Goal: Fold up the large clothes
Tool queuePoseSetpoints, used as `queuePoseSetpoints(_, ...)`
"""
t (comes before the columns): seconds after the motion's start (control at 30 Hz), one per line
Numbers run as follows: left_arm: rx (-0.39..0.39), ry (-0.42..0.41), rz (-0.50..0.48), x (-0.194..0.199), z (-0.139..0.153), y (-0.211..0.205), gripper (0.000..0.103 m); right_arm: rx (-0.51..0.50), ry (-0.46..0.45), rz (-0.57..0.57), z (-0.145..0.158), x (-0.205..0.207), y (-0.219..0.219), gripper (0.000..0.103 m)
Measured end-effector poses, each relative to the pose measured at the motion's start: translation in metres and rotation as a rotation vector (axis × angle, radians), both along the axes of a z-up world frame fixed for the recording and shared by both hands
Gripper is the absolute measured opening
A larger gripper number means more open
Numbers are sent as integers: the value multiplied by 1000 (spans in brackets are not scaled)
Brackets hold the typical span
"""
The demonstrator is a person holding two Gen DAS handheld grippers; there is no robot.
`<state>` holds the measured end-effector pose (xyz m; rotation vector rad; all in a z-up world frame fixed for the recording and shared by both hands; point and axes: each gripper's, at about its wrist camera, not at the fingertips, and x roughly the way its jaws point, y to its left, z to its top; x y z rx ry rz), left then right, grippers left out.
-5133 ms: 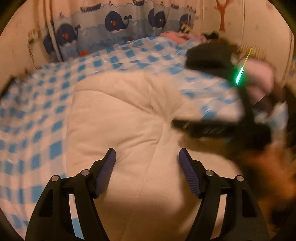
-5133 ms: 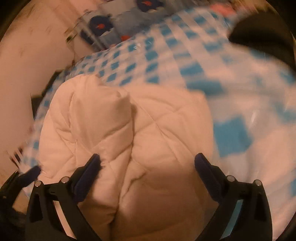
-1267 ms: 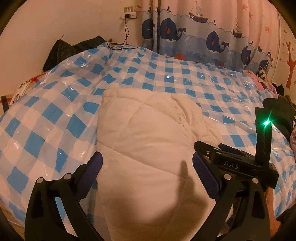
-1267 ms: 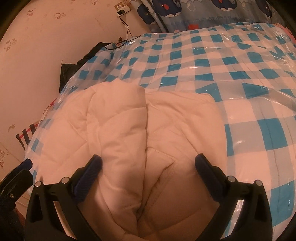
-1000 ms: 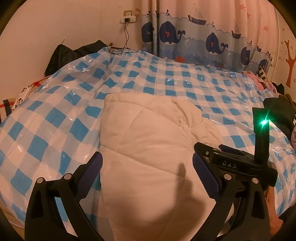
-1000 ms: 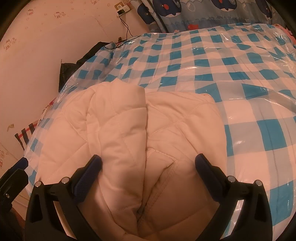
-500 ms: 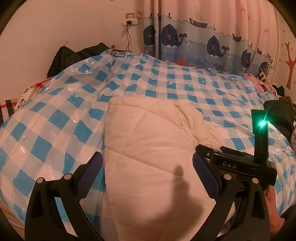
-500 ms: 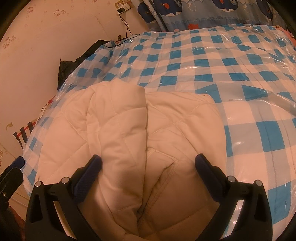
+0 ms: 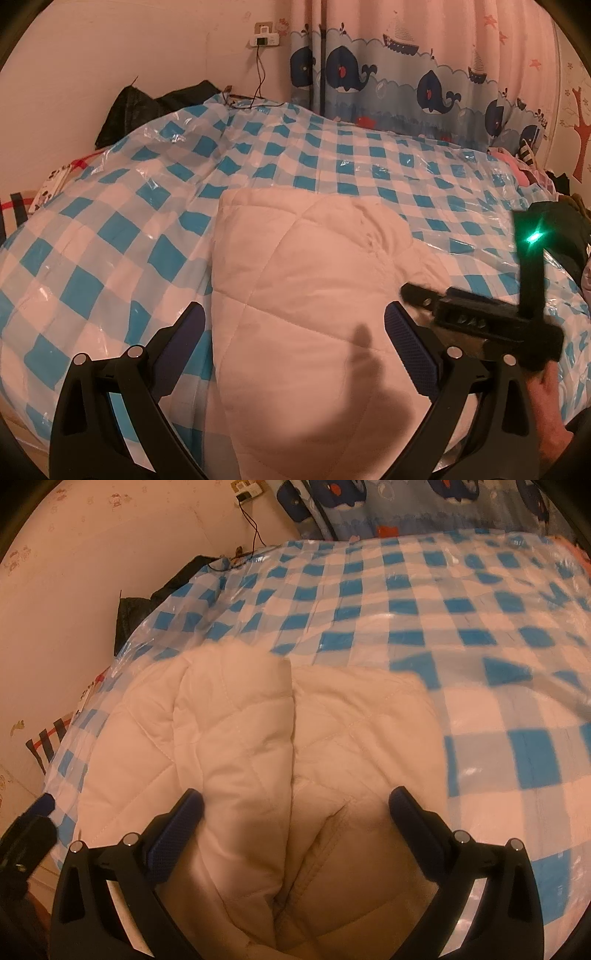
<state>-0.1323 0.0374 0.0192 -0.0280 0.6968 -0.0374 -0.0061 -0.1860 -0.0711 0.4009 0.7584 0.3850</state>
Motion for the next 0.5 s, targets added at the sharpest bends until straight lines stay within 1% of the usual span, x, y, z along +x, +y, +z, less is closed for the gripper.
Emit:
queuePoseSetpoints(0.03, -12, 12, 2, 2, -1, 2, 93, -8, -11, -12, 5, -1, -2, 97)
queuePoseSetpoints(0.13, -48, 48, 2, 8, -8, 6, 93, 26, -92, -46, 21, -7, -15, 97)
queuePoseSetpoints(0.17, -56, 59, 3, 10, -11, 5, 93, 28, -99, -48, 23, -7, -17, 97)
queuePoseSetpoints(0.2, -63, 68, 3, 11, -13, 6, 93, 19, -91, -44, 22, -6, -16, 97)
queuePoseSetpoints(0.23, -77, 79, 1, 13, -15, 7, 93, -5, -53, -34, 14, -3, -14, 97)
queuePoseSetpoints(0.27, -85, 84, 0, 14, -17, 7, 93, -30, 23, -8, 1, 3, -10, 97)
queuePoseSetpoints(0.3, -91, 87, 0, 15, -17, 8, 93, -14, 63, 15, -7, 8, -9, 97)
queuePoseSetpoints(0.33, -97, 85, 4, 17, -16, 11, 93, 41, 98, 19, -14, 10, -18, 97)
queuePoseSetpoints(0.37, -112, 85, 7, 19, -16, 14, 93, 52, 104, 15, -13, 12, -21, 97)
queuePoseSetpoints(0.4, -146, 89, 6, 23, -14, 20, 93, 59, 96, 8, -8, 10, -29, 97)
queuePoseSetpoints(0.43, -197, 100, 6, 31, -12, 29, 93, 67, 79, 3, -4, 9, -33, 97)
queuePoseSetpoints(0.5, -243, 100, 35, 42, -6, 44, 93, 115, 54, -3, 5, 10, -47, 97)
